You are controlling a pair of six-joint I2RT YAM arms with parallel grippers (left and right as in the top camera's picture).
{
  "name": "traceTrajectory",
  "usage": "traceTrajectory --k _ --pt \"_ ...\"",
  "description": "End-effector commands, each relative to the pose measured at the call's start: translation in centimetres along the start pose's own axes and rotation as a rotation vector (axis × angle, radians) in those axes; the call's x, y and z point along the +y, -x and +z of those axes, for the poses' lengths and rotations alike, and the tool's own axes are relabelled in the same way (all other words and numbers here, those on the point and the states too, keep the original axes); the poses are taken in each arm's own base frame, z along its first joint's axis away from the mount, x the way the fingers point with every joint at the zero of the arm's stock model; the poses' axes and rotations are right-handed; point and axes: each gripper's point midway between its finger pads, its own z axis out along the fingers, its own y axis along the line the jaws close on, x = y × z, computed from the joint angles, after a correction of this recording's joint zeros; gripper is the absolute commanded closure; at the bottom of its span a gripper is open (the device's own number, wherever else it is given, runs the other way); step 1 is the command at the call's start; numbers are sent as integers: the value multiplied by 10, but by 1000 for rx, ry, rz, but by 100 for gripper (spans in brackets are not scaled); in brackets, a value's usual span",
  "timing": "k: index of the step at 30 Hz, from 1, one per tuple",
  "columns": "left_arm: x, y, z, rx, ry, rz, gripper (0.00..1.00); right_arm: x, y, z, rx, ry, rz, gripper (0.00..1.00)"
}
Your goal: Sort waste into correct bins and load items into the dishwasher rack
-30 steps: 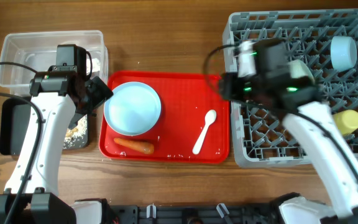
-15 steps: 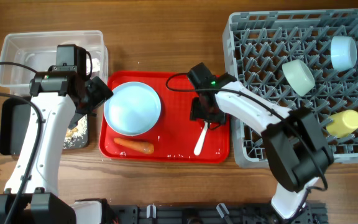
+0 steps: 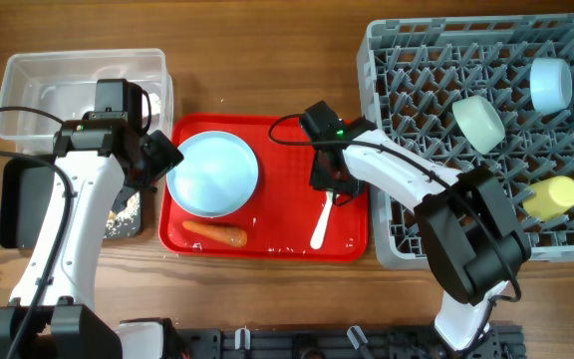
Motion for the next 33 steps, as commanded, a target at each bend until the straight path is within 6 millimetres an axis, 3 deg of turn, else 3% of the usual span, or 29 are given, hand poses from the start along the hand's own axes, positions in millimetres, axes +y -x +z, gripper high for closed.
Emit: traceTrajectory --k 1,6,9,14,16,18,21,24,25,27,30,33 --pt "2 0 -1 -4 -4 -16 0 -1 -12 18 64 -8 -22 68" --pt "3 0 -1 -3 -3 -16 0 4 -13 15 72 19 -67 76" --pt "3 -1 -1 -2 -2 -16 0 11 -7 -5 39 64 -105 79" --pt "3 -1 -1 -1 -2 -16 0 18 21 -86 -151 184 -206 78" --pt "3 -1 -1 -2 -2 -16 0 2 40 -129 -287 203 -193 77" --pt "3 -1 -1 -2 -2 -16 0 -30 61 -170 -432 173 -178 77" --pt "3 -1 -1 -2 -2 -16 0 -77 82 -205 -554 117 -161 72" --pt "3 -1 -1 -2 -2 -16 0 -110 90 -210 -564 67 -143 69" --pt "3 -1 -1 -2 -2 -16 0 -126 91 -203 -539 37 -126 69" --pt "3 -1 -1 -2 -2 -16 0 -136 91 -195 -503 15 -109 69" --pt "3 -1 -1 -2 -3 -16 0 -133 84 -173 -417 28 -139 69" --pt "3 -1 -1 -1 -2 -16 0 -120 71 -136 -289 85 -171 69"
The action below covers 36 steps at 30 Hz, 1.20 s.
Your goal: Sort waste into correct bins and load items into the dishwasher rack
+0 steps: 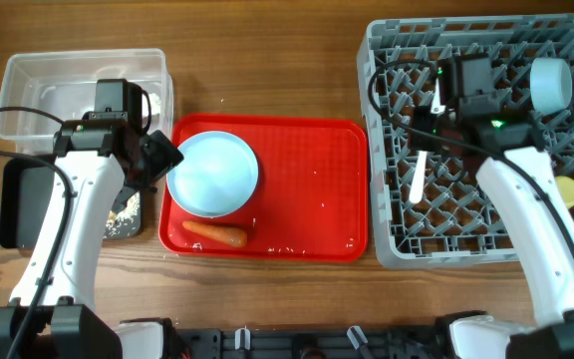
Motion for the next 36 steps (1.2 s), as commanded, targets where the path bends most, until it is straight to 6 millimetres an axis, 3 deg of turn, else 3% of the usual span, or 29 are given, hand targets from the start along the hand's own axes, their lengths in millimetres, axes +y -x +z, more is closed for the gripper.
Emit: traceTrajectory --k 1,4,8,12,15,16,18,22,25,30,32,34,36 --pt "3 -1 -1 -2 -2 -16 0 18 -28 30 139 92 -37 69" --pt "3 -1 -1 -2 -2 -16 0 30 -32 38 174 155 -33 67" --pt "3 -1 -1 -1 -2 -16 0 30 -35 37 183 153 -31 39" --pt "6 -3 -1 9 10 -14 0 39 -16 11 106 212 3 36" --pt "6 -3 -1 7 12 -14 0 74 13 -27 -34 379 -69 36" --pt "6 -3 -1 8 12 -15 0 97 15 -36 -68 440 -113 36" --pt "6 -3 -1 7 12 -15 0 140 2 -33 -43 497 -198 36" --pt "16 0 -1 3 42 -33 0 229 -49 13 78 515 -308 35" --pt "38 6 1 19 84 -100 0 269 -78 53 119 517 -362 34" --pt "64 13 2 41 110 -195 0 295 -105 112 142 450 -311 37" --pt "65 14 3 41 111 -199 0 293 -113 129 166 417 -260 46" --pt "65 14 3 39 110 -200 0 288 -119 139 188 379 -230 66" --pt "65 14 3 39 110 -199 0 273 -121 145 194 297 -199 74"
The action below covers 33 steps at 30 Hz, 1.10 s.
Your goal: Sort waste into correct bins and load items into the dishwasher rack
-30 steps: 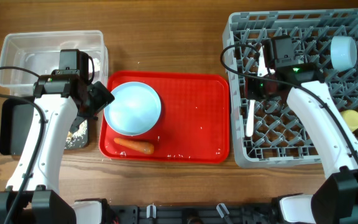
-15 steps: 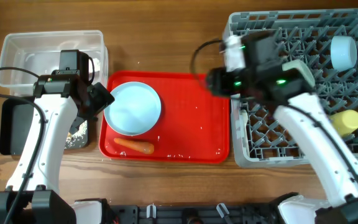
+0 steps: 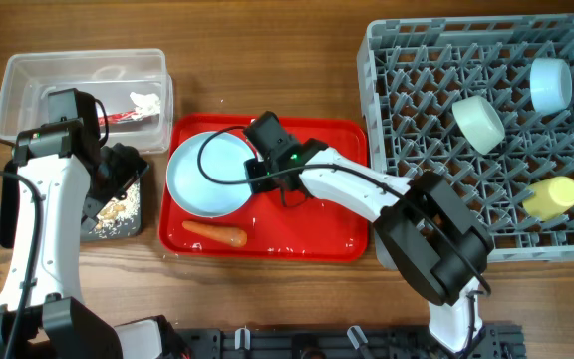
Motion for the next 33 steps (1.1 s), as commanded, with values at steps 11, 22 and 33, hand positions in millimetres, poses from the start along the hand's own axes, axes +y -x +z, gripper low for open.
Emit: traceTrajectory --k 11,22,33 --pt "4 1 -1 -15 8 -18 0 -114 10 -59 -5 -338 227 96" --pt "4 1 -1 -14 6 -18 0 -170 78 -289 -475 -605 -1 96" --pt "3 2 -1 -16 3 -19 0 -278 50 -374 -448 -1297 183 96"
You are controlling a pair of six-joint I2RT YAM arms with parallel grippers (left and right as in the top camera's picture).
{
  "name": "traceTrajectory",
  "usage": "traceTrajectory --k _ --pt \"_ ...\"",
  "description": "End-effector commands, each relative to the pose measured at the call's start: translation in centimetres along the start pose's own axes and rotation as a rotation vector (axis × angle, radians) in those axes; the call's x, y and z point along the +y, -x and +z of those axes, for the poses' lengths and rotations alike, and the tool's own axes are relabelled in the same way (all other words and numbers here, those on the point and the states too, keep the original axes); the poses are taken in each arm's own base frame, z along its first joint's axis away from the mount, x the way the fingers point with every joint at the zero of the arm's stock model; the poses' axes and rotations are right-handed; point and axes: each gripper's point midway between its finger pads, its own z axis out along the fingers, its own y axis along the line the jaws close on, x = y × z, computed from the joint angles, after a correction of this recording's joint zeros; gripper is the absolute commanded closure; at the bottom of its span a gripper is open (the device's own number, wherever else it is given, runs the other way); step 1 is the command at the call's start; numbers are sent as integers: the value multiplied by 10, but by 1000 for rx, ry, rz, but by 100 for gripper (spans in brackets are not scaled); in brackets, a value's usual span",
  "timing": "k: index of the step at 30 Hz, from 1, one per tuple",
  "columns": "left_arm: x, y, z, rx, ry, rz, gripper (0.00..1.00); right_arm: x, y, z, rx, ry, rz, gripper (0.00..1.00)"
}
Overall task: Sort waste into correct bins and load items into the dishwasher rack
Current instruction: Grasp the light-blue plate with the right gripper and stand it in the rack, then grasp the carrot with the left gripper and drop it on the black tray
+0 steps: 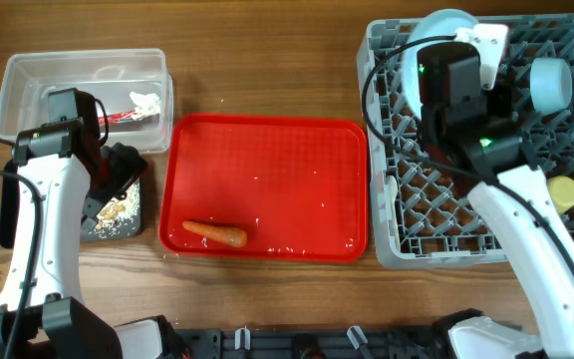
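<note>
A light blue bowl (444,20) stands on edge at the far left corner of the grey dishwasher rack (392,234). My right gripper (438,48) is at the bowl, apparently shut on its rim, though the wrist hides the fingers. An orange carrot (214,233) lies at the front left of the red tray (297,170). My left gripper (120,170) hovers over the black bin (113,217) of food scraps, holding nothing, its fingers seemingly apart.
A clear bin (28,75) at the far left holds a wrapper and crumpled paper. A blue cup (550,82) and a yellow item (564,189) sit in the rack's right side. The right arm crosses the rack's middle.
My right gripper was at the bowl's rim on the red tray. Now it is over the rack's far left corner with the bowl on edge there. The left arm has not moved.
My right gripper was at a white spoon on the tray while the left gripper stayed at the bowl's left rim. Then the spoon was over the rack. Then the left gripper had drawn back over the black bin and the right was at the bowl, now in the rack.
</note>
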Motion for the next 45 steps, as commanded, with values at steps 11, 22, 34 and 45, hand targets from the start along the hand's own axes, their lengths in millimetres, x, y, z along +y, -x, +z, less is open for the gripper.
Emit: traceTrajectory --k 11,22,34,45 --pt "3 2 -1 -17 2 -19 0 66 -57 72 208 37 -148 96" --pt "-4 -4 -2 19 -37 -13 0 56 -13 -5 91 422 83 20" --pt "-66 -100 -3 220 -169 178 0 69 -70 -88 293 864 -27 0" --pt "-72 -175 48 298 -148 117 0 18 -93 -43 477 789 218 0"
